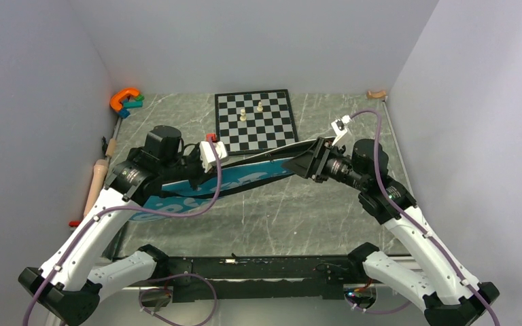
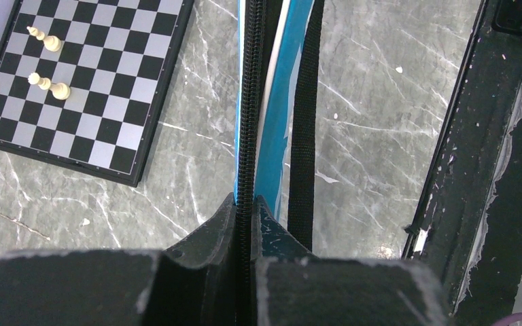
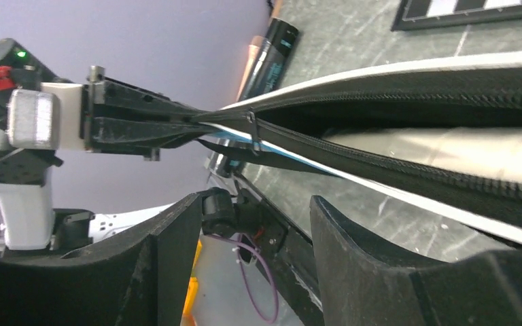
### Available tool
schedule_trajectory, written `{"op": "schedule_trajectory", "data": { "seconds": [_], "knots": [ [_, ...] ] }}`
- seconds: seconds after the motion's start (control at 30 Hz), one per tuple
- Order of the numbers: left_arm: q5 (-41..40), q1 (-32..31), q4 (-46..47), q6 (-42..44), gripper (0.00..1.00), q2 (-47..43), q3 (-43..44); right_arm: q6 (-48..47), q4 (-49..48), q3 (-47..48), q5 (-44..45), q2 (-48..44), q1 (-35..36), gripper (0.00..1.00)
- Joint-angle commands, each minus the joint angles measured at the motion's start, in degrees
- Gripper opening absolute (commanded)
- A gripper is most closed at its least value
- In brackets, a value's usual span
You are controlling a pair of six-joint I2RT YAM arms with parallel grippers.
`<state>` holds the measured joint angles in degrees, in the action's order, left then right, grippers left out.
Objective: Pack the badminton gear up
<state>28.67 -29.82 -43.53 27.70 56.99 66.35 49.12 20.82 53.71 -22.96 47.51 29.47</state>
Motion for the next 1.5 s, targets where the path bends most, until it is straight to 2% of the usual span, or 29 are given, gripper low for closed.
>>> {"op": "schedule_trajectory", "data": {
  "seconds": [0.0, 0.13, 0.4, 0.7, 1.03, 1.33, 1.47],
  "knots": [
    [2.8, -0.1, 6.2, -0.6, 0.0, -0.8, 3.8, 3.2, -9.6, 0.0, -1.3, 0.2, 1.2, 0.62],
    [3.1, -0.1, 5.8, -0.6, 0.0, -0.6, 4.6, 5.2, -15.4, -3.1, 0.1, 2.0, 3.9, 0.62],
    [3.6, -0.6, 4.4, 0.4, 0.0, -0.4, 5.8, 5.4, -20.5, -3.2, 4.2, 6.7, 8.0, 0.61],
    [4.4, -1.6, 2.9, 2.3, 0.0, -1.3, 5.1, 7.0, -25.8, -4.9, 6.9, 7.3, 8.3, 0.52],
    [4.0, -3.0, 1.4, 5.1, 0.0, -1.8, 4.9, 8.5, -26.1, -6.4, 6.5, 7.4, 8.4, 0.33],
    [3.9, -3.8, 0.2, 6.5, 0.0, -2.1, 5.0, 9.3, -25.7, -7.5, 6.6, 6.6, 8.4, 0.01],
    [3.8, -4.1, -0.2, 6.9, 0.0, -2.1, 4.7, 8.9, -24.6, -7.8, 7.2, 5.2, 8.4, 0.0]
  ]
}}
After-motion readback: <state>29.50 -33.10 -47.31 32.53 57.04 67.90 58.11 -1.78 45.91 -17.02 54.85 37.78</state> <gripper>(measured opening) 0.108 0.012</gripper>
